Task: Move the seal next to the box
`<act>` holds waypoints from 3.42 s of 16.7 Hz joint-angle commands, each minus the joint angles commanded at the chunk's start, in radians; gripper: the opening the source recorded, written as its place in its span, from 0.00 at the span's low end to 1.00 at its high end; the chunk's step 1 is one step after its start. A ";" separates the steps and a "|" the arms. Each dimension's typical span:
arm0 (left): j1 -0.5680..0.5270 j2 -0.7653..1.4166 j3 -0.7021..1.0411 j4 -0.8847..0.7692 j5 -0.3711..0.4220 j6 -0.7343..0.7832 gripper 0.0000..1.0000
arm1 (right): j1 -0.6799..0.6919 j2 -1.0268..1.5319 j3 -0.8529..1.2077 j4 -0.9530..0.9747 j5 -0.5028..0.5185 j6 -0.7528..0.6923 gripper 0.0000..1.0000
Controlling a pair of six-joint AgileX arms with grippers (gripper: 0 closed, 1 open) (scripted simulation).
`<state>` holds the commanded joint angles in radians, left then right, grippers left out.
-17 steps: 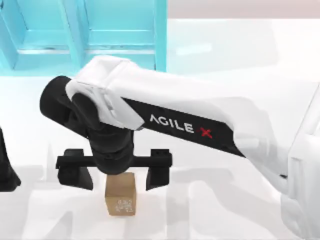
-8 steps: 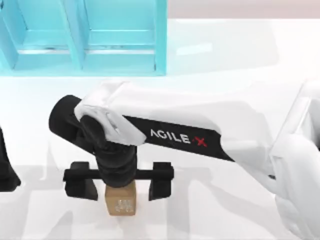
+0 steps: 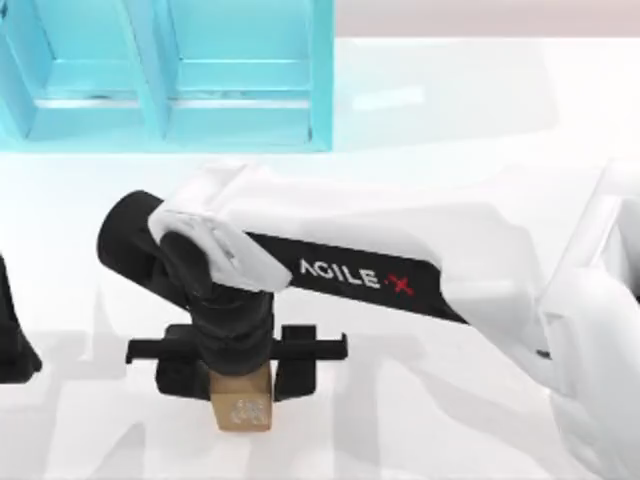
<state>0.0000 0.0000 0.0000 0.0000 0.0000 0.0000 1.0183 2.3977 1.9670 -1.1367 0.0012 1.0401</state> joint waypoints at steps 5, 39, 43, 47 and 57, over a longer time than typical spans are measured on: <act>0.000 0.000 0.000 0.000 0.000 0.000 1.00 | 0.000 0.000 0.000 0.000 0.000 0.000 0.02; 0.000 0.000 0.000 0.000 0.000 0.000 1.00 | -0.675 -0.455 -0.230 -0.229 -0.001 -0.681 0.00; 0.000 0.000 0.000 0.000 0.000 0.000 1.00 | -0.879 -0.607 -0.367 -0.245 -0.001 -0.888 0.00; 0.000 0.000 0.000 0.000 0.000 0.000 1.00 | -0.923 -0.647 -0.403 -0.248 0.000 -0.932 0.00; 0.000 0.000 0.000 0.000 0.000 0.000 1.00 | -0.919 -0.638 -0.608 -0.026 0.000 -0.928 0.00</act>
<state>0.0000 0.0000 0.0000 0.0000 0.0000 0.0000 0.0996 1.7598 1.3590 -1.1625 0.0009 0.1124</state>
